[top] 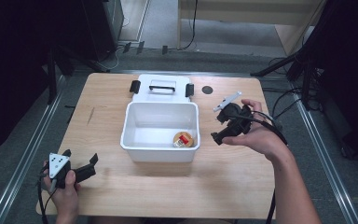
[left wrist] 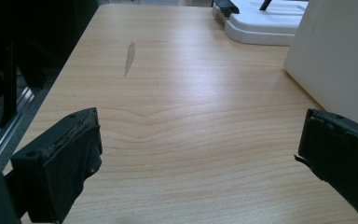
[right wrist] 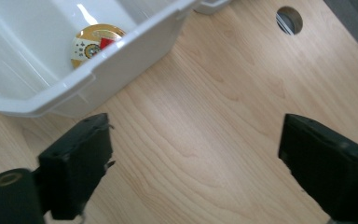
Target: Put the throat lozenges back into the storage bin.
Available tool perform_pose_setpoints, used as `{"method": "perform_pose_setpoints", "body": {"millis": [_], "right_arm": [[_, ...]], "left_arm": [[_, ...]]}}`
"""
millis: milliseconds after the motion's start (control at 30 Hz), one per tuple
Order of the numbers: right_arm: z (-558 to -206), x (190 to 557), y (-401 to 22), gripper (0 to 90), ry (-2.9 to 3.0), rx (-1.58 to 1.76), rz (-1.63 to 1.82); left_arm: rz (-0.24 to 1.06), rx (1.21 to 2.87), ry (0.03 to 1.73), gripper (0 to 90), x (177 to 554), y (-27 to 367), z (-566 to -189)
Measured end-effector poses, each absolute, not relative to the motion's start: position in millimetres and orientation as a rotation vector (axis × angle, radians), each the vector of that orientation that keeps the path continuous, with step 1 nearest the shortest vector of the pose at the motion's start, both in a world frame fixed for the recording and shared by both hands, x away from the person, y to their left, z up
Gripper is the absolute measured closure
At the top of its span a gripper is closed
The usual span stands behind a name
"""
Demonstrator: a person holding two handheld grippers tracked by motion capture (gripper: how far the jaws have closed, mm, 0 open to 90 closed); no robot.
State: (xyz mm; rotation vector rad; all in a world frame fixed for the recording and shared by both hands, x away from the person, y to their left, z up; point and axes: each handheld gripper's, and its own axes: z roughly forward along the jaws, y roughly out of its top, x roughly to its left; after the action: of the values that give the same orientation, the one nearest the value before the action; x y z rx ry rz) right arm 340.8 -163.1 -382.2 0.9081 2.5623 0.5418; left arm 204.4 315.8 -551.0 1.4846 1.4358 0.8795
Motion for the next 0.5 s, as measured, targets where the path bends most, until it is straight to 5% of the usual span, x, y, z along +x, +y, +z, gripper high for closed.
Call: {"method": "perform_pose_setpoints", "body": {"millis": [500], "right_arm": [[-441,327,-223,0.0,2.344,1.167,0.729]], "left_arm": [[0.884,1.495,1.43,0.3,204,315,-551]]}}
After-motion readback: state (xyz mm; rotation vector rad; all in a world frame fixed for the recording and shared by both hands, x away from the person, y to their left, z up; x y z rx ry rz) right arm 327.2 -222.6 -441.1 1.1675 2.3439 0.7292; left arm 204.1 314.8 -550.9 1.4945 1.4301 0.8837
